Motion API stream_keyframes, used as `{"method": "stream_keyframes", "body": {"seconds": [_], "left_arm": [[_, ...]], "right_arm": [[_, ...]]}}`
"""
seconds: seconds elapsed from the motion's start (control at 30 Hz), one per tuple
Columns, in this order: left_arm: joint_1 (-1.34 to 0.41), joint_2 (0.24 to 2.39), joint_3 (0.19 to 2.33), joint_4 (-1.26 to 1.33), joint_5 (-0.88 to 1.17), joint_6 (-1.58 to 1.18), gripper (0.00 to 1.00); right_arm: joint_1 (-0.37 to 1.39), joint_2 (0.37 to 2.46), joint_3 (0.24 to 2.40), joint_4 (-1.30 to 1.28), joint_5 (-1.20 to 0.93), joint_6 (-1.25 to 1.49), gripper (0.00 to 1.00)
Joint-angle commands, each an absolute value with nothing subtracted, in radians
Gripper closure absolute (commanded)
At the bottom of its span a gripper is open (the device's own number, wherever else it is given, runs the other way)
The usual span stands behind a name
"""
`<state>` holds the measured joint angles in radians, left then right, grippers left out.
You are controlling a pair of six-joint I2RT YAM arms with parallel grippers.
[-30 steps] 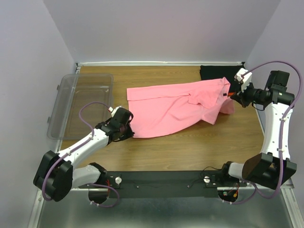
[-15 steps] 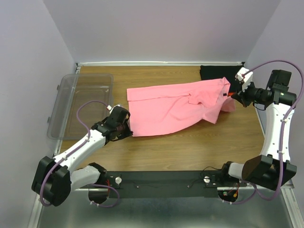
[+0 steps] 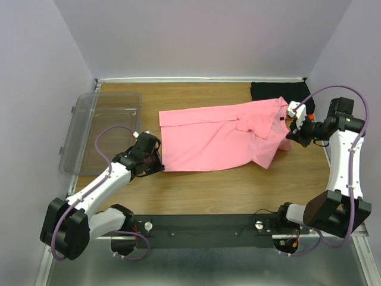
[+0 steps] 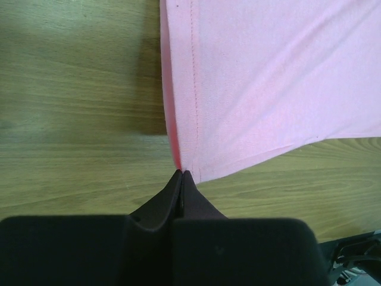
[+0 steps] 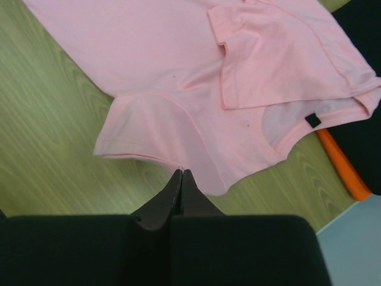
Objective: Fold and stack the t-shirts
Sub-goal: Fold the tshirt
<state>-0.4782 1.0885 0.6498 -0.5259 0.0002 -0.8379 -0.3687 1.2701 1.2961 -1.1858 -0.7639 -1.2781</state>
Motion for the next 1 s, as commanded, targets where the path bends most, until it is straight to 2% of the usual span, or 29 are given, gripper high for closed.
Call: {"method": "stream_keyframes", "body": {"seconds": [0.0, 0.97], "left_arm": [[-0.466, 1.106, 0.664, -0.528, 0.043, -0.804, 1.0], [-0.348, 1.359, 0.821, -0.456, 0.087, -0.649, 1.0]], "right_arm": [[-0.377, 1.293, 1.264, -1.25, -0.749, -1.359, 0.99], [-0.377, 1.652, 1.548, -1.088, -0.873, -1.1, 0.99]]}}
